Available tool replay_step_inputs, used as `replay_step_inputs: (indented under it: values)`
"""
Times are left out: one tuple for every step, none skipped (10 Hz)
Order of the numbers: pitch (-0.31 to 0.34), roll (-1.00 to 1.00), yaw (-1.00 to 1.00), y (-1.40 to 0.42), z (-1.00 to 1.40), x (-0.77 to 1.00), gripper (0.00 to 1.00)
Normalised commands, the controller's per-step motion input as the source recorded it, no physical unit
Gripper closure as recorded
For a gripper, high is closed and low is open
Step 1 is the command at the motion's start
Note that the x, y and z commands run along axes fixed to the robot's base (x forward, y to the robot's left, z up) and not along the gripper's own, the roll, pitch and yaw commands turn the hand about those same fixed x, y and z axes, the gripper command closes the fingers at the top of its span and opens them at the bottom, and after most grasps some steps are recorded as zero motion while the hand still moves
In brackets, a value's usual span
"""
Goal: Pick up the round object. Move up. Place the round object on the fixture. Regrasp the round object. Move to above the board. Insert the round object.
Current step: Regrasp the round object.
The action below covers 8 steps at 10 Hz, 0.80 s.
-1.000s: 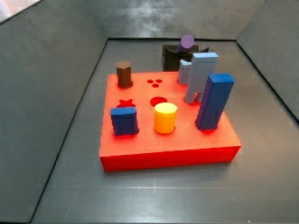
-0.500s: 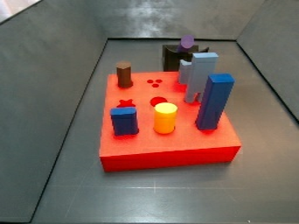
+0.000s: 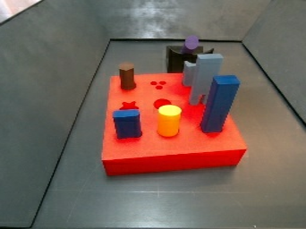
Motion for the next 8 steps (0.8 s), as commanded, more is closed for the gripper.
replay_step_inputs:
  values:
    - [0.185,0.95,0.12,-0.05,-0.01,0.10,0.00]
    - [0.181,0.76,0.14,-0.05,-0.01,0.10,0.00]
    - [0.161,0.51,0.17,-0.05,-0.01,0.10,0.00]
    - [0.140,0.32,0.19,-0.05,-0.01,0.10,0.00]
    - [0.099,0.20,0.21,-0.03,0.00,0.09,0.00]
    - [0.064,0.16,0.20,-0.04,0.00,0.08,0.00]
    - [0.051,0.15,0.20,-0.05,-0.01,0.08,0.00]
    - [0.093,0.13,0.21,0.04,-1.00,0.03,0.00]
